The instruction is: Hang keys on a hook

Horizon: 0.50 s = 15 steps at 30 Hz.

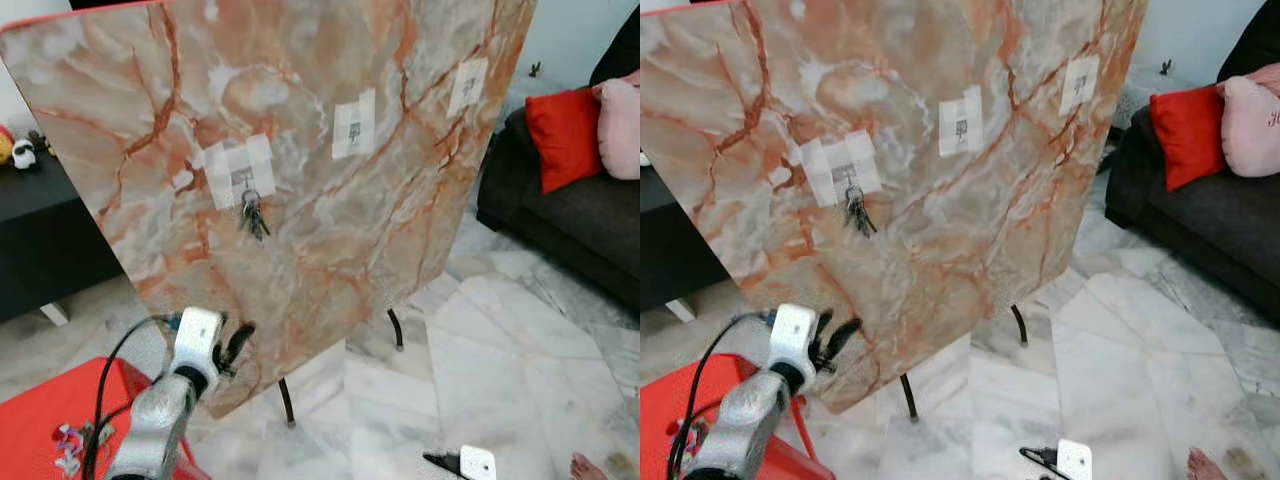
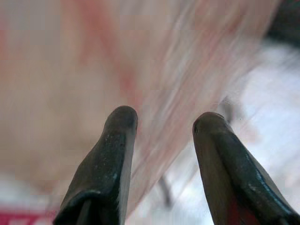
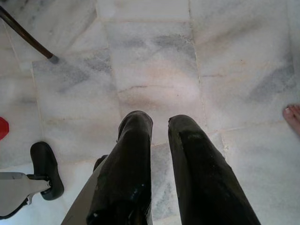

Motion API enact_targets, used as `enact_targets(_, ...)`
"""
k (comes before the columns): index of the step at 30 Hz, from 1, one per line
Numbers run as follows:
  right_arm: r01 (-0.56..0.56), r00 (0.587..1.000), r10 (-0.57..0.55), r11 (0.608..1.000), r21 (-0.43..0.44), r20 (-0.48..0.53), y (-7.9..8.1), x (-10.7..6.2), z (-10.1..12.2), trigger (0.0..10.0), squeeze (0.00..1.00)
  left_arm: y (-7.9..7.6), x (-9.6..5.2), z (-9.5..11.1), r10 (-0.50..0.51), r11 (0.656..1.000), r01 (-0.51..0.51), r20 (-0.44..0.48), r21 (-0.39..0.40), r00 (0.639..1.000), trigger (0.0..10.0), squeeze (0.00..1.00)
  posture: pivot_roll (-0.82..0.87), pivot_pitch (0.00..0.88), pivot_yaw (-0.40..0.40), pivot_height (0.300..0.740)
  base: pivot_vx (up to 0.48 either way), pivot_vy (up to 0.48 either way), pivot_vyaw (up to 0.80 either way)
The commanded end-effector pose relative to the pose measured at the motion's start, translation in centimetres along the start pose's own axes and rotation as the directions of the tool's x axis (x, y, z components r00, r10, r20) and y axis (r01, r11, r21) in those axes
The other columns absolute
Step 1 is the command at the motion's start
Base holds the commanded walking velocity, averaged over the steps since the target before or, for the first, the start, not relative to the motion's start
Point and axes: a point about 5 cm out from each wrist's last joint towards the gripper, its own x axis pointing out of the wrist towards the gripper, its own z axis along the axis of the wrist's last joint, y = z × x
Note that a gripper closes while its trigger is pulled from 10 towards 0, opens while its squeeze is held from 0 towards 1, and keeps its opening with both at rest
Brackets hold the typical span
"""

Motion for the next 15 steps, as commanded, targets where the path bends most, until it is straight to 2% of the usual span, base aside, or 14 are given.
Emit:
enact_targets(1,0.004,1.000,-0.004,1.000,0.007,-0.006,-0.1,0.0,-0.1,10.0,0.00,1.0,-0.5,-1.7,0.061,0.998,-0.061,-0.076,-0.006,0.995,10.0,0.00,0.02,0.000,-0.054,0.740,0.000,0.000,0.00)
enact_targets(4,0.006,1.000,-0.006,1.000,0.004,-0.004,-0.2,0.0,0.0,10.0,0.00,1.1,-1.3,-4.4,0.085,0.996,-0.085,-0.203,0.008,0.976,10.0,0.00,0.02,0.000,-0.056,0.740,0.000,0.000,0.00)
enact_targets(5,0.006,1.000,-0.006,1.000,0.004,-0.004,-0.2,0.0,0.0,10.0,0.00,1.1,-1.3,-4.4,0.085,0.996,-0.085,-0.203,0.008,0.976,10.0,0.00,0.02,0.000,-0.056,0.740,0.000,0.000,0.00)
enact_targets(7,0.010,1.000,-0.010,1.000,0.007,0.004,-0.2,0.0,0.1,10.0,0.00,1.2,-1.9,-6.0,0.142,0.983,-0.169,-0.275,-0.076,0.951,10.0,0.00,0.02,0.006,-0.058,0.740,0.000,0.000,0.00)
enact_targets(10,0.012,1.000,-0.012,1.000,0.015,0.008,-0.2,0.0,0.1,10.0,0.00,0.9,-2.7,-7.6,0.169,0.969,-0.221,-0.353,-0.114,0.920,10.0,0.00,0.02,0.009,-0.059,0.740,0.000,0.000,0.00)
enact_targets(15,0.009,1.000,-0.009,1.000,0.007,0.005,-0.2,0.0,0.2,10.0,0.00,-0.3,-3.8,-9.8,0.146,0.977,-0.203,-0.474,-0.069,0.868,10.0,0.00,0.01,0.021,-0.058,0.740,0.000,0.000,0.00)
